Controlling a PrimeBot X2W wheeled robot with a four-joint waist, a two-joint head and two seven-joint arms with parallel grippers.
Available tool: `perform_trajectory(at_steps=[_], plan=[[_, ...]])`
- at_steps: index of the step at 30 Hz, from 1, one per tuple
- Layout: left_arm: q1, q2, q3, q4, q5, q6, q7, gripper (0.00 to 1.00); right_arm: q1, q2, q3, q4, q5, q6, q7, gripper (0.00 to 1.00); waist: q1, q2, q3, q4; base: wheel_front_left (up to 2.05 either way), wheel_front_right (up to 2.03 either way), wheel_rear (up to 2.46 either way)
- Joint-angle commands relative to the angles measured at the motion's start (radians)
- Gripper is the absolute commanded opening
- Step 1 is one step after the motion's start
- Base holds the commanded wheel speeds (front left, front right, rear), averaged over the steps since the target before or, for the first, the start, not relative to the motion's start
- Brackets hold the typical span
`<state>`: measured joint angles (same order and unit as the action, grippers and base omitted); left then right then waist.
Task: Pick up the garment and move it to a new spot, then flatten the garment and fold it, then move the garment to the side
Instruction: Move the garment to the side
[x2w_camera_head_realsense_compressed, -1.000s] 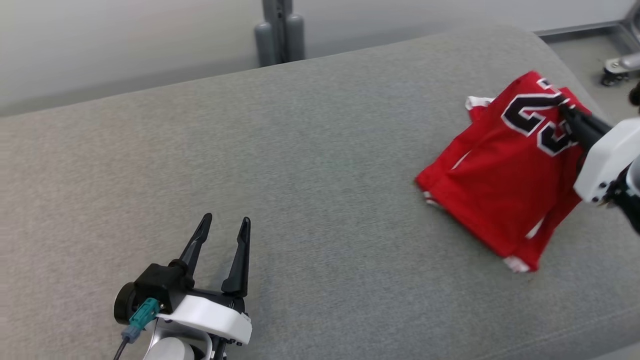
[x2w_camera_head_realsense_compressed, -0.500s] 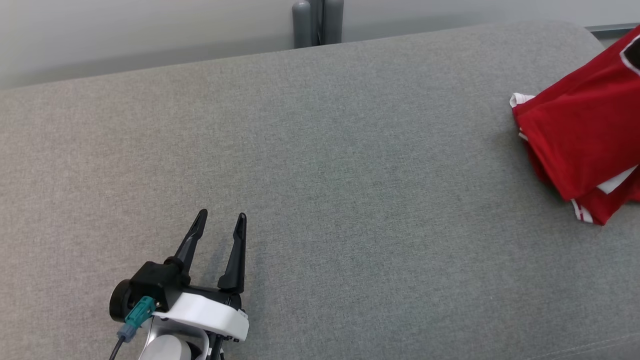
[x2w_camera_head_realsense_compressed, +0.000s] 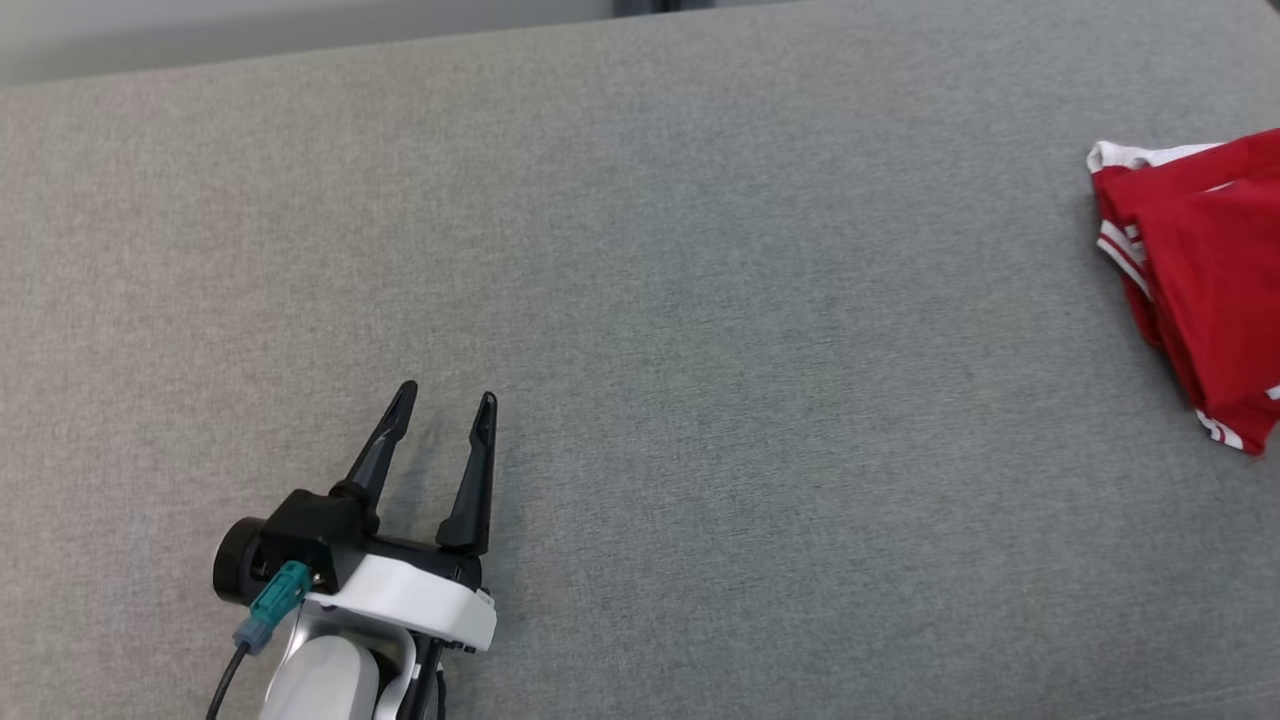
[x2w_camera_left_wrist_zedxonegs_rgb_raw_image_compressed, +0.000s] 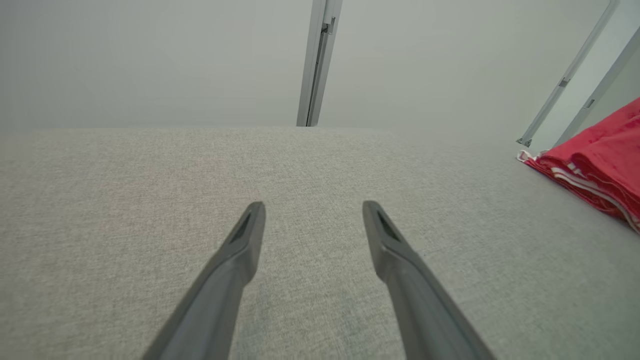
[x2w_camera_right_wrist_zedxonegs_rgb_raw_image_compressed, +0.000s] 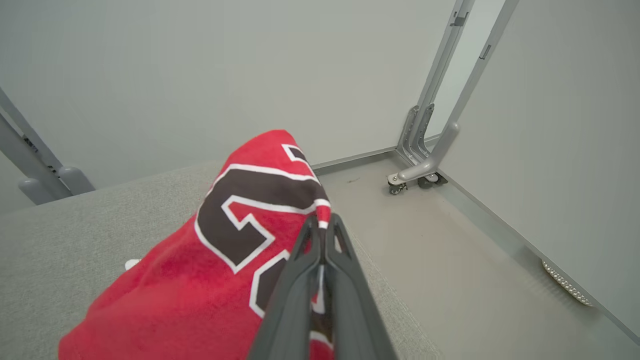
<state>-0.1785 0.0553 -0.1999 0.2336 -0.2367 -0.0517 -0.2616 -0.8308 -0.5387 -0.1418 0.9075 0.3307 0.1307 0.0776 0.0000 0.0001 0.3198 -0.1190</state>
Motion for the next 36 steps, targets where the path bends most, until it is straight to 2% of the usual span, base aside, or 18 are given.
perform_trajectory(at_steps=[1, 9, 10, 11, 12, 17, 22, 30, 36], plan=[[-0.022, 0.01, 0.004, -0.002, 0.01, -0.003, -0.005, 1.0, -0.02, -0.007, -0.029, 0.039, -0.023, 0.0, -0.023, 0.0, 0.0, -0.0001, 0.021, 0.014, 0.0, 0.0, 0.0], [-0.032, 0.017, 0.007, -0.004, 0.015, -0.007, -0.005, 1.0, -0.06, -0.025, -0.105, 0.171, -0.121, 0.0, -0.096, 0.0, 0.0, -0.0001, 0.046, 0.027, 0.0, 0.0, 0.0], [-0.034, 0.017, 0.008, -0.004, 0.015, -0.006, -0.005, 1.0, -0.066, -0.034, -0.115, 0.184, -0.144, 0.0, -0.113, 0.04, 0.0, -0.0001, 0.048, 0.028, 0.0, 0.0, 0.0], [-0.035, 0.017, 0.007, -0.005, 0.016, -0.006, -0.005, 1.0, -0.069, -0.034, -0.123, 0.199, -0.165, 0.0, -0.123, 0.38, 0.0, -0.0001, 0.049, 0.028, 0.0, 0.0, 0.0], [-0.035, 0.016, 0.007, -0.004, 0.018, -0.005, -0.005, 1.0, -0.074, -0.03, -0.131, 0.213, -0.185, 0.0, -0.133, 1.0, 0.0, -0.0001, 0.049, 0.029, 0.0, 0.0, 0.0], [-0.037, 0.016, 0.006, 0.002, 0.016, -0.001, -0.005, 1.0, -0.1, -0.007, -0.162, 0.252, -0.255, 0.0, -0.188, 1.0, 0.0, -0.0001, 0.044, 0.027, 0.0, 0.0, 0.0], [-0.031, 0.014, 0.007, 0.006, 0.01, 0.002, -0.005, 1.0, -0.119, 0.02, -0.141, 0.264, -0.277, 0.0, -0.228, 1.0, 0.0, -0.0001, 0.027, 0.018, 0.0, 0.0, 0.0], [-0.016, 0.012, 0.011, 0.014, -0.003, 0.002, -0.005, 1.0, -0.11, 0.079, -0.02, 0.233, -0.243, 0.0, -0.287, 1.0, 0.0, -0.0001, -0.026, 0.004, 0.0, 0.0, 0.0], [-0.004, 0.007, 0.043, 0.016, -0.025, 0.036, -0.005, 1.0, -0.066, 0.106, 0.099, 0.158, -0.189, 0.0, -0.322, 1.0, 0.0, -0.0001, -0.097, 0.002, 0.0, 0.0, 0.0]])
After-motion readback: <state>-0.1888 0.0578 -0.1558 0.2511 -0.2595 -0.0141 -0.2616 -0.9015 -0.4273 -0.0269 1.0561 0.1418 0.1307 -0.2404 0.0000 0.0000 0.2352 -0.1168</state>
